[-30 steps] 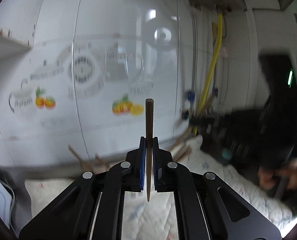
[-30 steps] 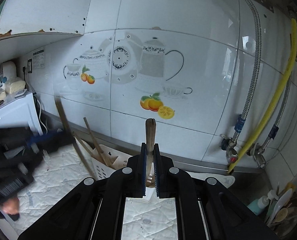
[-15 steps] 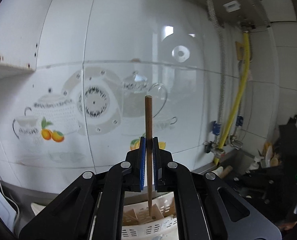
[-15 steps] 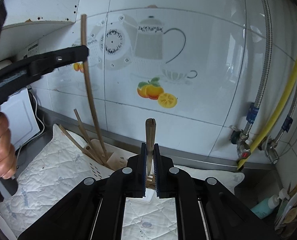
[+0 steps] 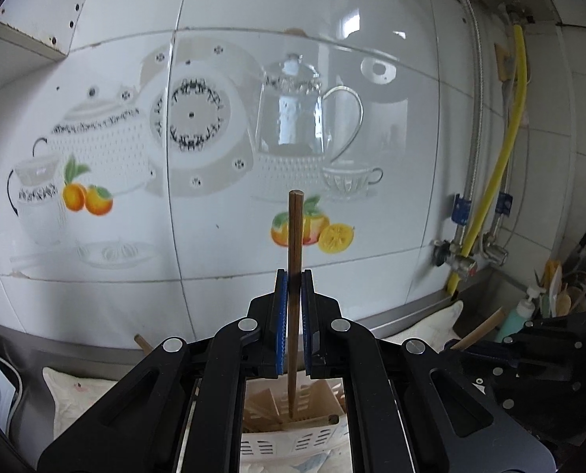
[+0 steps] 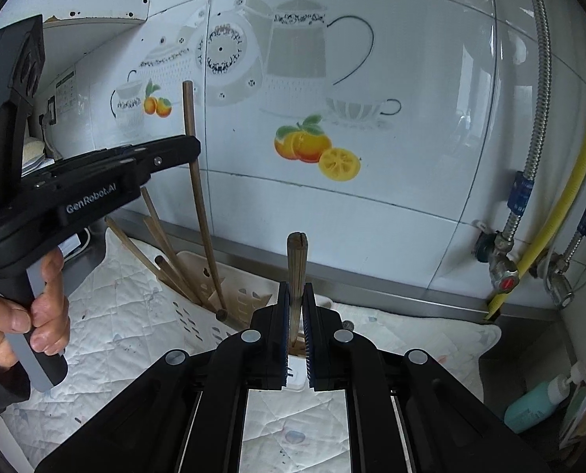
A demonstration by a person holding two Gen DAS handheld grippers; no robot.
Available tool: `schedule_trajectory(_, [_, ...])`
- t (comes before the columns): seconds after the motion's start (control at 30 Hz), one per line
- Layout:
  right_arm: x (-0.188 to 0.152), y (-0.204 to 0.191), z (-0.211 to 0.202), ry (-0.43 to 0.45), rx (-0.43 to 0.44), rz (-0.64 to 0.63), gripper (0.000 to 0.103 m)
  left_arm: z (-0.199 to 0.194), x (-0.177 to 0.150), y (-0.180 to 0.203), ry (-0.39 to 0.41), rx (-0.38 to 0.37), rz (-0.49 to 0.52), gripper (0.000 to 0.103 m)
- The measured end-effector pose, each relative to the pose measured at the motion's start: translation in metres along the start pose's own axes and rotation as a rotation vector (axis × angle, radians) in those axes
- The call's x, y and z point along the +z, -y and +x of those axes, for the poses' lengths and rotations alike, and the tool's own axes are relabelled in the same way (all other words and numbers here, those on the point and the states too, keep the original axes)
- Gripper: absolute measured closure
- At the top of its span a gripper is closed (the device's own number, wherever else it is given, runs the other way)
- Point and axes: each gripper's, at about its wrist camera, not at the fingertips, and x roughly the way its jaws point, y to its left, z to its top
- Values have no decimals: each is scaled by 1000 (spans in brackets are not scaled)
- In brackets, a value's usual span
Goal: Organize utensils
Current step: 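Open both grippers to release the chopsticks and pull back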
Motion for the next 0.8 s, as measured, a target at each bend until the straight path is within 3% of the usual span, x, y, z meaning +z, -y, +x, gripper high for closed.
schedule_trajectory(0.3, [-2, 3, 5, -20, -6, 7, 96, 4, -6, 0, -34, -10, 4, 97])
schedule_trajectory(0.53, [2, 3, -1, -10, -18, 7, 94, -6, 0, 2, -17, -25, 16, 93])
schedule_trajectory(0.63, [5, 3, -9, 5, -24, 7, 87, -18, 4, 4, 1, -22, 22, 85])
schedule_trajectory(0.8, [5, 0, -29, 26, -35, 14, 84, -43, 8, 2, 30, -3, 19, 56])
